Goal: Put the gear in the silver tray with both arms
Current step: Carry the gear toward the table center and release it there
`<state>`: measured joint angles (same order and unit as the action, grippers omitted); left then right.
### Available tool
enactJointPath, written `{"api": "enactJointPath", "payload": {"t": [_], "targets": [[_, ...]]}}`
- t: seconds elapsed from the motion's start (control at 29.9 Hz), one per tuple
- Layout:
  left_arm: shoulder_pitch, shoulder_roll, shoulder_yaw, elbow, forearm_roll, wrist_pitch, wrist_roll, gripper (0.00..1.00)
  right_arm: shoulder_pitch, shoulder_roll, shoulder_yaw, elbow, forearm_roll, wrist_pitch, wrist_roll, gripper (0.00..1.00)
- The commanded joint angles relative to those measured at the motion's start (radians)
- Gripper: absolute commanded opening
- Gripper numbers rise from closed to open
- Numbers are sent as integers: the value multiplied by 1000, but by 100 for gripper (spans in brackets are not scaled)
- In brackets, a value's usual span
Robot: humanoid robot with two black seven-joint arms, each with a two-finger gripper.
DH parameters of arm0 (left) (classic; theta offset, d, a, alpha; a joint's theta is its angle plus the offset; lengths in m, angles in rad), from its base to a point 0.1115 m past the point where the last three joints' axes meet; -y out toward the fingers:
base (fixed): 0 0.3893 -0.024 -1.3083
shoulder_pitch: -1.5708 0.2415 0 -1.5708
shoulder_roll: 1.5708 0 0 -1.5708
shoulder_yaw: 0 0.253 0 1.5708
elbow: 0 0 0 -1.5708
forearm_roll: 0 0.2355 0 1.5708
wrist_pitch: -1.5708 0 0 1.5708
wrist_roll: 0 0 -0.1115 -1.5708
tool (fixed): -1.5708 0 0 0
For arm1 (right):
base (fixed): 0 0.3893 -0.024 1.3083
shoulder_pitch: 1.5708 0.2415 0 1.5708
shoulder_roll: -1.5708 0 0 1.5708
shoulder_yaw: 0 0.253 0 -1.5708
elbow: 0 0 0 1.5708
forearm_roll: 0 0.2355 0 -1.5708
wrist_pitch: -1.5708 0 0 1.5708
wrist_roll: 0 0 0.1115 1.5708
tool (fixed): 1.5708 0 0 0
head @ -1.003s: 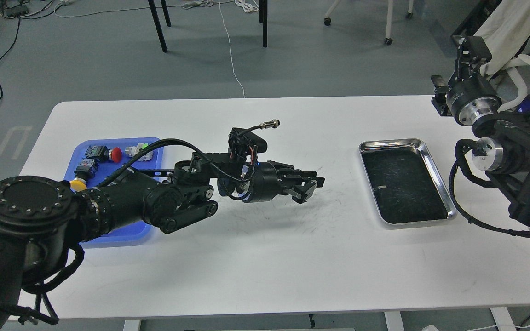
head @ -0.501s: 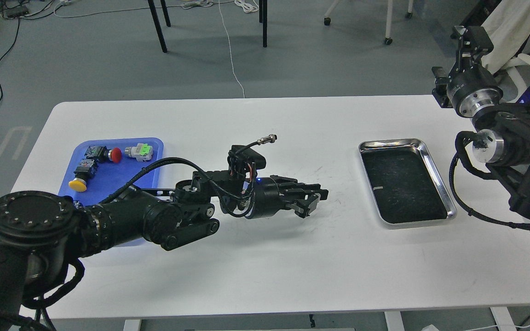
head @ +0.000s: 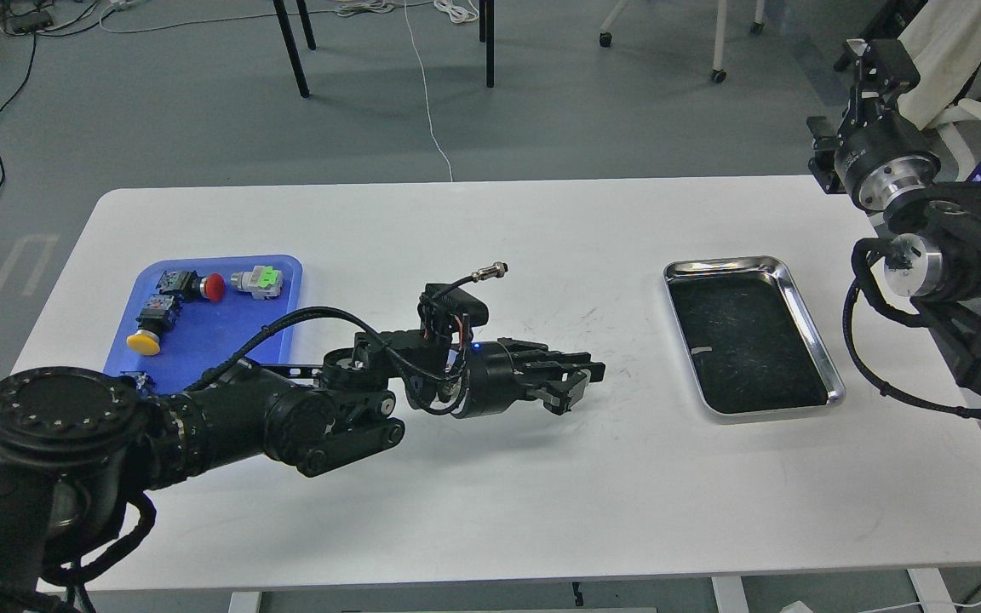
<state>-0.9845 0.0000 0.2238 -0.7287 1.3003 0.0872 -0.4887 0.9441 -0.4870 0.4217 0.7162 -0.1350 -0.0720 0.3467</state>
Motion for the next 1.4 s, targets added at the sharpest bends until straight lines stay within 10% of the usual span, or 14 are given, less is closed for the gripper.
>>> {"api": "enactJointPath", "payload": {"t": [0.0,1.04,1.37], "targets": [[4,0,-11,0,-1,-3,0,13,1,-1,0,0,0,0,0,99],[35,0,-46,0,-4,0,0,50,-2,-1,-5,0,0,-2,0,99],[-9,0,-251,12,-59,-9,0,65,5,-44,-6,5,3,8,3,99]]}}
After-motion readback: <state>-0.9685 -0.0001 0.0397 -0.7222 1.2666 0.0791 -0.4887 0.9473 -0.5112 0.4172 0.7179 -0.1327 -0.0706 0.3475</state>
